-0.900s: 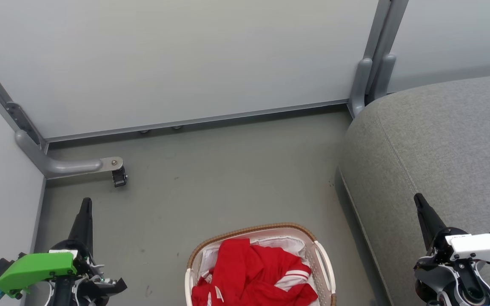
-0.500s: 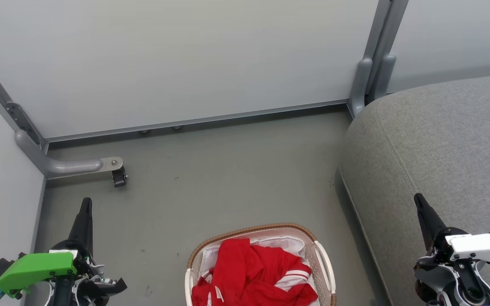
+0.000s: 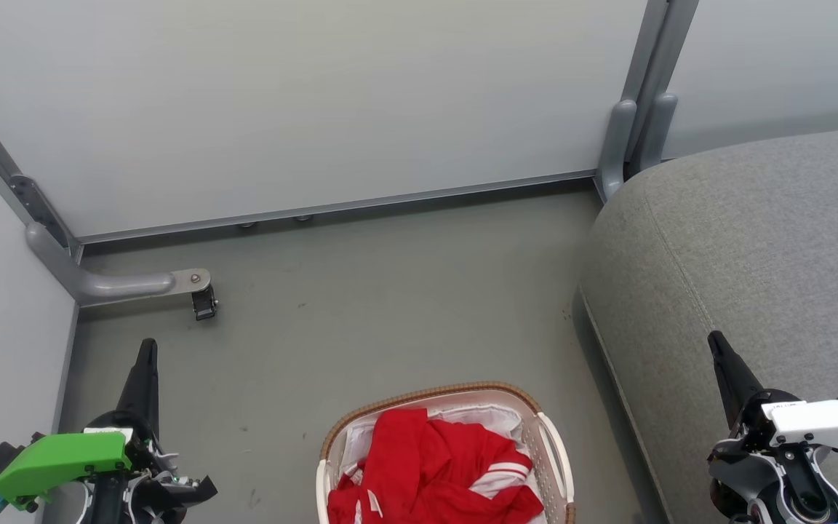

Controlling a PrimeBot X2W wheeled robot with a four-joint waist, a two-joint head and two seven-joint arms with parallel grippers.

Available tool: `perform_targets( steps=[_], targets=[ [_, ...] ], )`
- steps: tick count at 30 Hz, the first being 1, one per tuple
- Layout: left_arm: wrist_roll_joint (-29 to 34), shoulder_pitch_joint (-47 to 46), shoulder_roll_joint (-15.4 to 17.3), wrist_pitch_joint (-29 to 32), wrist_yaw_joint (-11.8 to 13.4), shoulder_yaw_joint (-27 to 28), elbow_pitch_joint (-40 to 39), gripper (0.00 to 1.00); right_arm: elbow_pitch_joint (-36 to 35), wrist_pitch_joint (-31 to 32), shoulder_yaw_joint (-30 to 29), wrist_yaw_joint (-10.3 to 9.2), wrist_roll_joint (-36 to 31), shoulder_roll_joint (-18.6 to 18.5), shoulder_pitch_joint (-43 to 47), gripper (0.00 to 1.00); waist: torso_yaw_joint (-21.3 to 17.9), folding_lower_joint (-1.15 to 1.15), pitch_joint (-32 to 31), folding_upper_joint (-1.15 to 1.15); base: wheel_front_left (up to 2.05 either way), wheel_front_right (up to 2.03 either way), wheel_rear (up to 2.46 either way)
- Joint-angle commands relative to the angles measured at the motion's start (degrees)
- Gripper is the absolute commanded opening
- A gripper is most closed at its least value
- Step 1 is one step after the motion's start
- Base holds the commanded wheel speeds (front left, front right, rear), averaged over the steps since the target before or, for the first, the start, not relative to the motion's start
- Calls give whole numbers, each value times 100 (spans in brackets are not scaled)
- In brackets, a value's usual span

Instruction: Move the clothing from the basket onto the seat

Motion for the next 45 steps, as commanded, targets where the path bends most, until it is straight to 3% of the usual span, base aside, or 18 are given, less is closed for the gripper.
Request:
perform_targets(
  steps=[1, 33, 34, 45],
  targets=[
    [31, -69, 8, 12, -27, 3, 7, 0, -20, 11, -8, -2, 22, -34, -34, 0, 0, 0, 0, 55, 0, 0, 0],
    [31, -70, 8, 12, -27, 3, 7, 0, -20, 11, -8, -2, 22, -34, -34, 0, 0, 0, 0, 55, 0, 0, 0],
    [0, 6, -2, -1, 1, -2, 14, 100, 18, -3, 2, 0, -2, 4, 7, 100, 0, 0, 0, 0, 0, 0, 0],
    [109, 227, -43, -200, 10, -199, 148, 100, 208, -197, 164, -2, -127, 64, 170, 100, 3, 0, 3, 3, 0, 0, 0]
  ],
)
